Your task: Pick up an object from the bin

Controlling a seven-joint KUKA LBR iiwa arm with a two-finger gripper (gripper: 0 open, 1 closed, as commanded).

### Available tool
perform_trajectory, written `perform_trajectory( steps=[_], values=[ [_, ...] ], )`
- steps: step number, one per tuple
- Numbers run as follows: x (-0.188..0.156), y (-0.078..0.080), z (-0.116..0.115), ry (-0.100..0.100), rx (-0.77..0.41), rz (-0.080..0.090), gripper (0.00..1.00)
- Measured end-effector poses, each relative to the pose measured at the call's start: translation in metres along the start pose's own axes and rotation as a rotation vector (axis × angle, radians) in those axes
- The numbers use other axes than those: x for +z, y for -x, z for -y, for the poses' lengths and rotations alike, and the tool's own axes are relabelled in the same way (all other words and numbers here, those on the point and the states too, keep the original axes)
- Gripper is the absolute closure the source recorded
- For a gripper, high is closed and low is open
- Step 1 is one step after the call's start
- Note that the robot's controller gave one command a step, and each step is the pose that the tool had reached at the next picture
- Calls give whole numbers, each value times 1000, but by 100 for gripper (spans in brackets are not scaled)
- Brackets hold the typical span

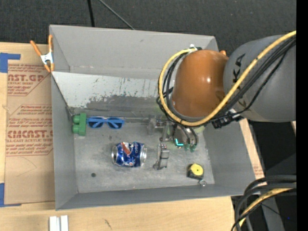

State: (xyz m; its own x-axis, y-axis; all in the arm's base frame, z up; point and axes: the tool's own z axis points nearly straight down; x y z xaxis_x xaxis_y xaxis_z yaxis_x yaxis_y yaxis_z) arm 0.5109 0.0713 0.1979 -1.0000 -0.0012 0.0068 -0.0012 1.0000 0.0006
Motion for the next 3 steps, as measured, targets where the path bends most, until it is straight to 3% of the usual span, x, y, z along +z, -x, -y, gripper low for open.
perform_trajectory(
  steps=[1,2,3],
  values=[
    [132,21,-54,1,57,2,0],
    [97,19,-54,2,134,9,0],
    [91,13,-38,-1,117,6,0]
  ],
)
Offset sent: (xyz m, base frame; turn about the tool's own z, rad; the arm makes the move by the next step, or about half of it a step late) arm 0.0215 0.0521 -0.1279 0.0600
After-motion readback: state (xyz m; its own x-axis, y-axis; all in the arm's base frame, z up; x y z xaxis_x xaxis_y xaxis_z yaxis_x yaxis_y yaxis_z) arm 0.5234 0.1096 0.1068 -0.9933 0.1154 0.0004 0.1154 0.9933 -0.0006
